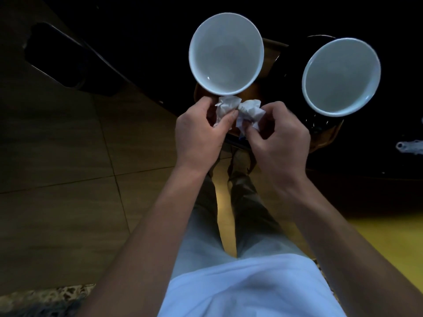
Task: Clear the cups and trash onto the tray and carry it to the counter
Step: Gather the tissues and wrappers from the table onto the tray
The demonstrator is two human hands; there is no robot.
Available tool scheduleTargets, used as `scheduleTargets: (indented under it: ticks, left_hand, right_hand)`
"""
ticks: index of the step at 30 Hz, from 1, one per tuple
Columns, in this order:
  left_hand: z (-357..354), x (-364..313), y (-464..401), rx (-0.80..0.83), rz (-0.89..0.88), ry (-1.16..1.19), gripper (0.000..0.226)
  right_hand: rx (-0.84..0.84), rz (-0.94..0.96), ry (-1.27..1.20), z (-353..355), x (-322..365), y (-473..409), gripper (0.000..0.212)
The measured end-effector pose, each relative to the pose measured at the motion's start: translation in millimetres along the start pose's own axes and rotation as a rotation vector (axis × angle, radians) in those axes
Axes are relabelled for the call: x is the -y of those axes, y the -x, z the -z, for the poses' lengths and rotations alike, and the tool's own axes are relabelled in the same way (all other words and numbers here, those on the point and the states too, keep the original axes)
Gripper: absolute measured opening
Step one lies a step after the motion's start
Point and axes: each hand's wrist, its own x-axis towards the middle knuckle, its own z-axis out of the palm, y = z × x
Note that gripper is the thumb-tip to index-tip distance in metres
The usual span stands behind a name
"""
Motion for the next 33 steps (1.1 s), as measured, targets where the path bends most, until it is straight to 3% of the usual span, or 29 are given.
scheduleTargets:
  ticks: [13, 19, 23, 33]
  left_hand:
    - [9, 6, 7, 0.053, -0.009, 0.067, 0.040]
    - [6, 8, 6, 0.055, -0.010, 0.071, 0.024]
    - [1, 7, 4, 0.054, 0.012, 0.077, 0.026]
    - [6, 7, 5, 0.091, 0.025, 0.173, 0.026]
  right_hand:
    - [0.011, -0.043, -0.092, 3, 9, -3, 0.035]
    - [0.022, -0.041, -0.084, 6, 13, -6, 0.030]
    - [0.055, -0.014, -0.054, 5, 11, -10, 0.027]
    - [0.069, -0.013, -0.118, 13, 13, -10, 0.050]
